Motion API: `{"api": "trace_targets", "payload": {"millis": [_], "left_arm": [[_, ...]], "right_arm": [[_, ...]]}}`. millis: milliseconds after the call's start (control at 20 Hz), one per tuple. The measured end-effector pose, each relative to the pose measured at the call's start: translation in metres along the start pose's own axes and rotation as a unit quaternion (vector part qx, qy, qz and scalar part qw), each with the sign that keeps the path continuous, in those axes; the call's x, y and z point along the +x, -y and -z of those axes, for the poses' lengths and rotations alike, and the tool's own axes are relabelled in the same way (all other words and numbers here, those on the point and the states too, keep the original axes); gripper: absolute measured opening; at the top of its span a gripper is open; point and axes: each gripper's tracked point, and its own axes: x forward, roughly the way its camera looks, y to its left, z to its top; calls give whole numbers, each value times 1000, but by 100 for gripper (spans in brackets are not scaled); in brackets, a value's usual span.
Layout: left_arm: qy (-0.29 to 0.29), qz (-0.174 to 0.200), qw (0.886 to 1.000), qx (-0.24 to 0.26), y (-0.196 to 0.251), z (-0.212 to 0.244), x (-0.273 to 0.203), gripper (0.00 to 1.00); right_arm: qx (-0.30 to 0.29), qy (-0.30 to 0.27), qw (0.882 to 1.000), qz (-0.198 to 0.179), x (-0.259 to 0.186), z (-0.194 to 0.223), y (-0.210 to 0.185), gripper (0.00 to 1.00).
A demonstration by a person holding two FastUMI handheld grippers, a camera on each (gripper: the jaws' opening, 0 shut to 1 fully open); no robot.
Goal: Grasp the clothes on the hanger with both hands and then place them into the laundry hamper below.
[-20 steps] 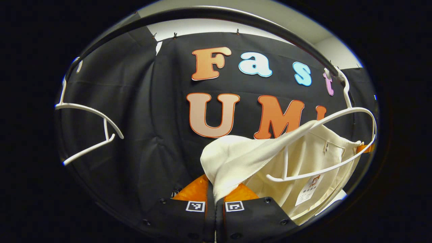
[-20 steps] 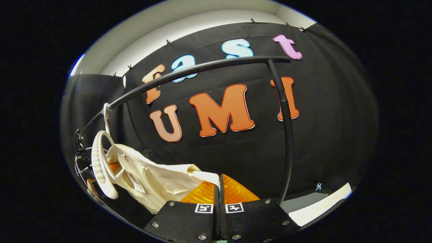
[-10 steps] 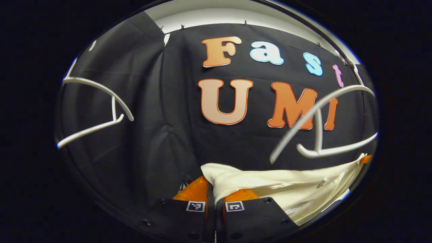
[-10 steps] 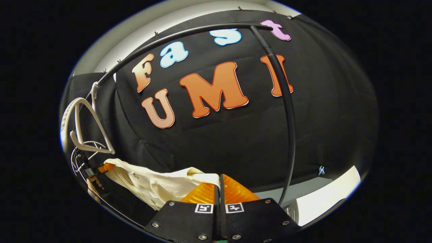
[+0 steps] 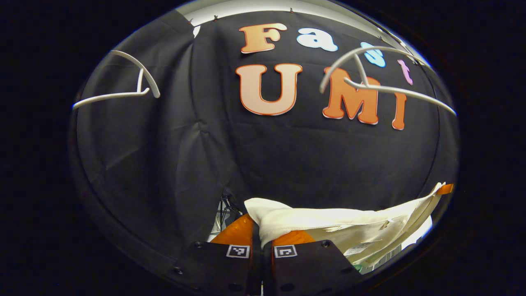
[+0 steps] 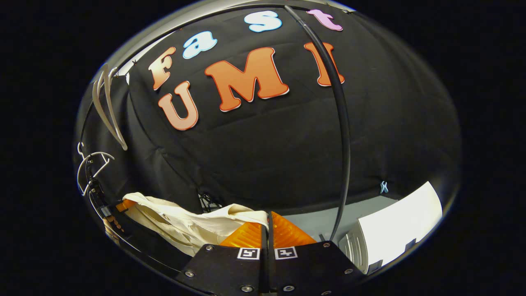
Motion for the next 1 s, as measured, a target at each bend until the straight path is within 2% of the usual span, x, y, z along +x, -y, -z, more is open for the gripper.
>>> {"api": "trace_targets", "payload": {"millis": [400,700,1000], "left_arm": [[-84,53,995,27,53,82,3,8],[-128,106,984,62,110,126,-2,8],[-173,139,973,69,157,170,-7,8]], "right_arm": [[18,-47,998,26,2,72,20,0],[29,-81,996,37,6,123,23,0],[30,-125,991,49,15,178,21,0]]}}
